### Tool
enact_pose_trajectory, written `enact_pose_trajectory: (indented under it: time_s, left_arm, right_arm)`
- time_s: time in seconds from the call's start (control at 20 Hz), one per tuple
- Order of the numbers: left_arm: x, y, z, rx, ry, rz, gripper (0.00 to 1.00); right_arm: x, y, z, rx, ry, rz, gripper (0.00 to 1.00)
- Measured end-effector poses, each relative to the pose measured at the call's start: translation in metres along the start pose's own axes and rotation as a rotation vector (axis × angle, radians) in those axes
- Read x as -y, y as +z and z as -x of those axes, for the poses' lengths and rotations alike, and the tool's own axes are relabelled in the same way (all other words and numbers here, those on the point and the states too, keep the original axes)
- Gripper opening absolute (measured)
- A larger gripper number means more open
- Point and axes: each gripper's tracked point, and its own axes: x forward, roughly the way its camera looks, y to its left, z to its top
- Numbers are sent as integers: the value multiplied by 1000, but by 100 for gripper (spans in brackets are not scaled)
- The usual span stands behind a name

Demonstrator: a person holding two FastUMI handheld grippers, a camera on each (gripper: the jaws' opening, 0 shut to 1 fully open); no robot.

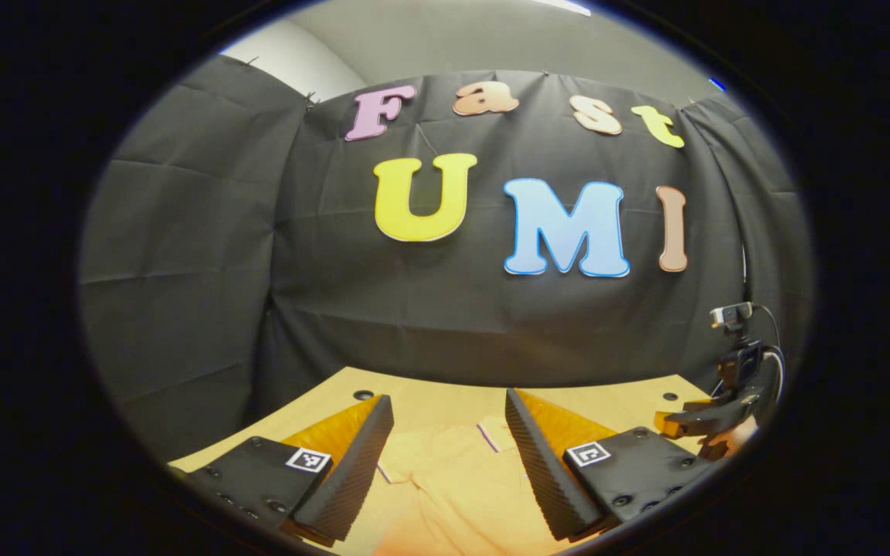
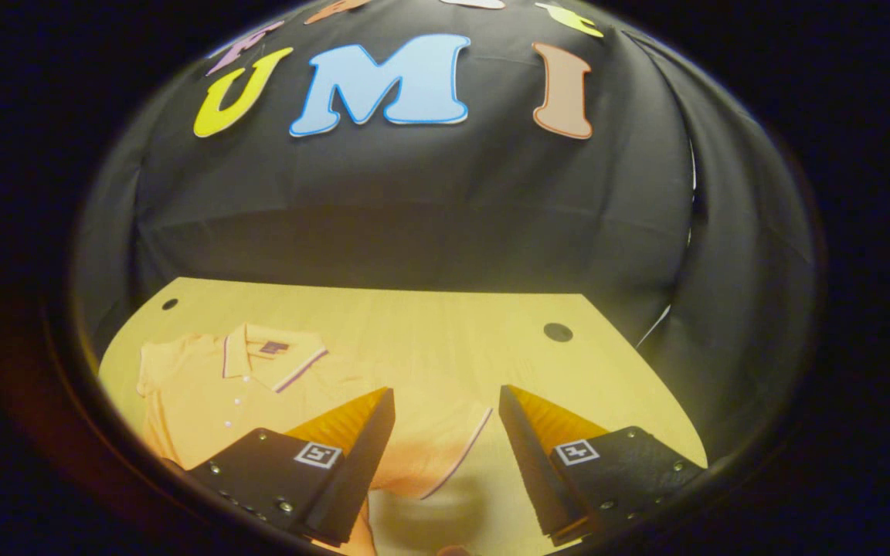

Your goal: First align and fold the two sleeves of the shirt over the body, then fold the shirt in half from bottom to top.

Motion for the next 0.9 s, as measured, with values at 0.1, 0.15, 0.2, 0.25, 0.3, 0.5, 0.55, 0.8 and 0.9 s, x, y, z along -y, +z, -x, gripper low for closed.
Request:
enact_pose_trajectory:
  time_s: [0.1,0.15,0.2,0.25,0.3,0.5,0.55,0.8,0.9]
  left_arm:
    - [-2,0,4,-1,6,-2,98]
    - [-3,-2,6,-5,7,-5,98]
    - [-3,-4,8,-7,6,-7,98]
    - [-1,-5,9,-11,3,-8,95]
    - [-2,-7,11,-13,3,-10,98]
    - [-1,-10,15,-20,1,-15,95]
    - [-2,-12,16,-24,2,-16,95]
    - [-3,-20,19,-42,6,-2,95]
    - [-4,-21,20,-44,8,-1,98]
  right_arm:
    - [-2,-11,-16,-42,0,-11,85]
    - [-5,-16,-24,-65,6,-23,85]
    - [-5,-22,-29,-86,8,-36,85]
    - [-3,-28,-36,-111,7,-49,85]
    - [-3,-35,-41,-138,8,-59,85]
    - [1,-58,-61,-214,-11,-60,85]
    - [4,-60,-66,-227,-22,-65,85]
    - [9,-70,-73,-265,-11,-104,85]
    - [8,-71,-74,-269,-4,-114,85]
